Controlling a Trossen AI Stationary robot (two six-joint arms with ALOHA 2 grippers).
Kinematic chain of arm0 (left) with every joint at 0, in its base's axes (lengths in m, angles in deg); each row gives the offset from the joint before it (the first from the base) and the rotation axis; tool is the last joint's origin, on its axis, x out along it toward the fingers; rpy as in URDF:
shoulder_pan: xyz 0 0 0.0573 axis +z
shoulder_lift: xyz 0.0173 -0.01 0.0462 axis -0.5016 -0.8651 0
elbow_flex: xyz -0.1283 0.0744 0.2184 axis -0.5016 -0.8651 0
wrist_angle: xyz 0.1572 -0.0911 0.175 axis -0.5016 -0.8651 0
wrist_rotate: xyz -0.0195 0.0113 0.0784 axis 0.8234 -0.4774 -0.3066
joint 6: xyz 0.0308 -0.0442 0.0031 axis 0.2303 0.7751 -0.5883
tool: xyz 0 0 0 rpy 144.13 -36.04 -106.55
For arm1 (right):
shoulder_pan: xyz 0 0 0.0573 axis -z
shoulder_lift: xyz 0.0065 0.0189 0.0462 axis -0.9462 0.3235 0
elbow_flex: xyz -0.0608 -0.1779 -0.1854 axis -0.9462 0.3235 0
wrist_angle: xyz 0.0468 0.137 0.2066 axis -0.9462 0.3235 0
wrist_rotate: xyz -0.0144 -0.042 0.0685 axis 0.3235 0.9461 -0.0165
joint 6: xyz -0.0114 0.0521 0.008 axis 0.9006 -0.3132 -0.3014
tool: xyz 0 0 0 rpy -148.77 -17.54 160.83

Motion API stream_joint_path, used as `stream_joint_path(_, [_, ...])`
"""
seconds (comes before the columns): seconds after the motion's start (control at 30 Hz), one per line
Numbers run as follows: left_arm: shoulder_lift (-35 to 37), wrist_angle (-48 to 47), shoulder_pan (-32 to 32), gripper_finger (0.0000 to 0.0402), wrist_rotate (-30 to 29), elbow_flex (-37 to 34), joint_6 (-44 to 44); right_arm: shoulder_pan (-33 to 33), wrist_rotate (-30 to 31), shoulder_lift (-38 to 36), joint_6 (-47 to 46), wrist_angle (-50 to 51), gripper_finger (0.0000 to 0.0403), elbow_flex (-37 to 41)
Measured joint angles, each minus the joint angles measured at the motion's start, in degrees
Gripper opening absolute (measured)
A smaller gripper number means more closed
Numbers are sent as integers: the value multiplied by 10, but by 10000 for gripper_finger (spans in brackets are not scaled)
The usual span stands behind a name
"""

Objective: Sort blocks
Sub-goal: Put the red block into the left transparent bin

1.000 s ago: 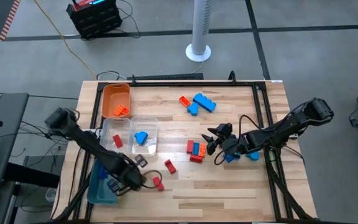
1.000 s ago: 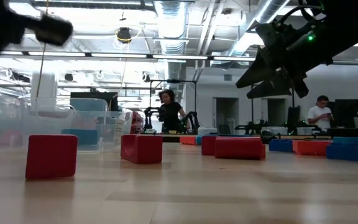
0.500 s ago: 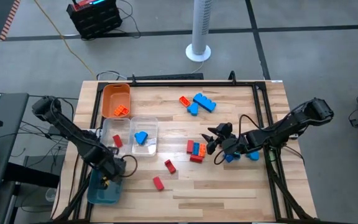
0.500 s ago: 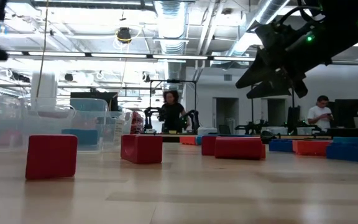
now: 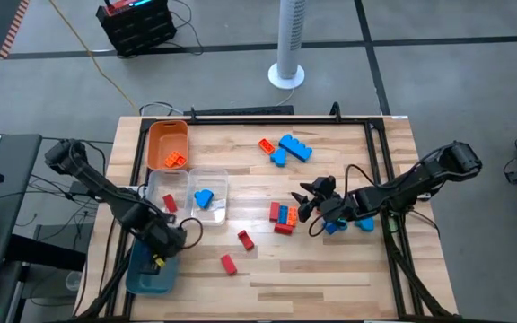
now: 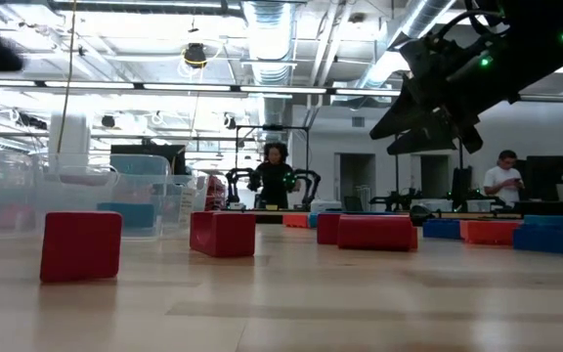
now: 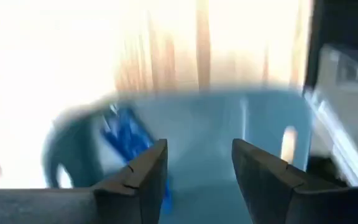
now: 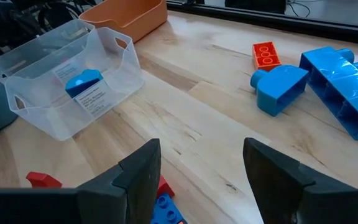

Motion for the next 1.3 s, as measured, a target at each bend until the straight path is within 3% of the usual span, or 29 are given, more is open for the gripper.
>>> stream_joint_path(0.17, [-2, 81, 16, 167, -106, 31, -108, 4, 0, 0, 0, 0, 239, 0])
stream_joint_path(0.4, [-97, 173, 43, 165, -182, 30, -252, 4, 0, 0, 0, 1, 239, 0])
stream_joint_path(0.73, [-236, 225, 49, 165, -152, 97, -392, 4, 0, 0, 0, -3, 239, 0])
stream_joint_path(1.03, [-319, 235, 67, 169, -108, 149, -458, 4, 0, 0, 5, -3, 239, 0])
stream_joint_path(1.3, [-349, 227, 83, 243, -76, 171, -497, 5, 0, 0, 13, -3, 239, 0])
